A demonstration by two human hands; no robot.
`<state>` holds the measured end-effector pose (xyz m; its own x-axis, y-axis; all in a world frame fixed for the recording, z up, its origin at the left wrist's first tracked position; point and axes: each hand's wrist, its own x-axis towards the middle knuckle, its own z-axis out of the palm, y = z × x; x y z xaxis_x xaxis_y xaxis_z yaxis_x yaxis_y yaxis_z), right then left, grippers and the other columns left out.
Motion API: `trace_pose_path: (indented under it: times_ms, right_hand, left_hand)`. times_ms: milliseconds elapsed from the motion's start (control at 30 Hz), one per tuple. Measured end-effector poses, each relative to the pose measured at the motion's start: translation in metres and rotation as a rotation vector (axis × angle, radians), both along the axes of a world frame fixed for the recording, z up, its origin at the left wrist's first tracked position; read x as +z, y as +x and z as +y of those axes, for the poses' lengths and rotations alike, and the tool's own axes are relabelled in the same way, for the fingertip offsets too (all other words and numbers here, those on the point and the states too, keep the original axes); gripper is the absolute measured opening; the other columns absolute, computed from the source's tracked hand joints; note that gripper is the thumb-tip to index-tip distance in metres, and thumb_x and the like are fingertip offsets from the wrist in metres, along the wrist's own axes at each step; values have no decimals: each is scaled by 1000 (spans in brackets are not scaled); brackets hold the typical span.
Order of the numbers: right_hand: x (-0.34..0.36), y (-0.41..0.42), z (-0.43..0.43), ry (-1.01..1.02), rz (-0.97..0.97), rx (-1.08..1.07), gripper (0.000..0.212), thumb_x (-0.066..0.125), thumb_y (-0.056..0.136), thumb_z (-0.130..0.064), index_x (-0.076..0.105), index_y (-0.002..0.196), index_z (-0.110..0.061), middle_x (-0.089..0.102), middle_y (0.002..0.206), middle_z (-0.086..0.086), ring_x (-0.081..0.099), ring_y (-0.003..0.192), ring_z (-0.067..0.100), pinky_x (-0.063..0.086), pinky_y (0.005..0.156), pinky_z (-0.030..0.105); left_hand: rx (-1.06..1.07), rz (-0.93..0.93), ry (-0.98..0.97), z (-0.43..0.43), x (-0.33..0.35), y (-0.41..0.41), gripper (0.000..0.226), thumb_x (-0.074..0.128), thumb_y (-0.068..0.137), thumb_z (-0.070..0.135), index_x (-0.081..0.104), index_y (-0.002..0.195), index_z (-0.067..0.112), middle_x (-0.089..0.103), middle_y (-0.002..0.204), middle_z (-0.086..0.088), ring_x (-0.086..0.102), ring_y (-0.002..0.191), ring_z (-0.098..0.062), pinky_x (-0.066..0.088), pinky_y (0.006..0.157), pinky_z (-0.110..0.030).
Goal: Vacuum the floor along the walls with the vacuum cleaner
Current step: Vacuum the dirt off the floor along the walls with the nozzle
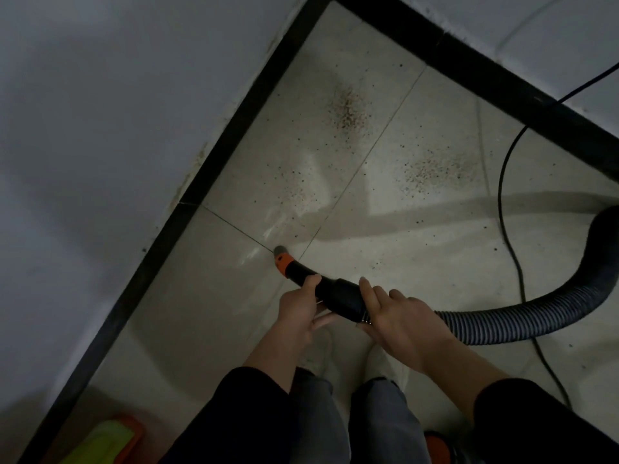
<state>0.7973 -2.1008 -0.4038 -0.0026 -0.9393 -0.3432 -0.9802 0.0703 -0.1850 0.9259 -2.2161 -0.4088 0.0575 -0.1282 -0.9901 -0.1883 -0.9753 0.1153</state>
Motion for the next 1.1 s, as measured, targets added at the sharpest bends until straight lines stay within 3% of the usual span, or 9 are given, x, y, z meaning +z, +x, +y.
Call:
trace_pose_path:
  times_ms: [300, 467, 533, 600, 667, 767, 1100]
  right_hand:
    - [3, 21, -4, 45, -16, -94, 78, 90, 58, -41, 65, 116, 5, 65, 73, 9, 56, 47, 21, 39, 30, 29]
    - [0, 39, -6, 84, -54, -110, 78, 86, 64, -43, 62, 121, 4, 65, 77, 8, 58, 50, 20, 42, 33, 30]
    - [-1, 46, -9, 149, -96, -115, 76, 75, 79, -43, 51, 134, 4, 66, 90, 10, 62, 63, 23, 48, 42, 34]
    - [-3, 52, -13, 133, -146, -147, 73, 51, 96, -44, 28, 149, 1, 61, 115, 12, 63, 86, 27, 53, 61, 38]
    - [-4, 57, -20, 111, -183, -162, 71, 38, 101, -44, 12, 153, -2, 53, 129, 12, 59, 101, 28, 53, 73, 39]
    - [-4, 65, -33, 165, -179, -157, 70, 30, 103, -45, 2, 153, -5, 45, 137, 10, 54, 110, 27, 50, 80, 38]
    - [-17, 86, -62, 172, -242, -182, 70, 34, 101, -49, 8, 153, -10, 46, 136, 5, 55, 105, 22, 51, 78, 34]
  left_hand:
    - [-82, 12, -61, -11, 1, 8, 30, 57, 98, 23, 54, 115, -1, 65, 99, -15, 67, 87, -22, 59, 53, -29]
    - [-92, 4, -79, -15, -2, 22, 28, 59, 97, 24, 56, 112, 0, 67, 100, -16, 67, 90, -23, 60, 64, -35]
    - [-89, -14, -100, -19, -5, 27, 29, 60, 96, 25, 57, 110, 0, 68, 100, -16, 67, 89, -22, 60, 64, -35]
    - [-84, -33, -128, -23, -6, 31, 26, 61, 96, 24, 57, 107, 1, 67, 98, -15, 67, 86, -20, 59, 59, -32]
    - [-68, -38, -152, -28, -6, 35, 23, 61, 96, 24, 58, 104, 2, 67, 97, -14, 67, 85, -20, 59, 55, -30]
    - [-31, -43, -185, -35, -5, 41, 18, 61, 96, 21, 59, 94, 4, 66, 93, -13, 65, 80, -18, 56, 47, -26]
    - [-51, -72, -290, -61, -13, 63, 17, 61, 95, 26, 57, 88, 12, 67, 101, -12, 66, 88, -21, 58, 55, -29]
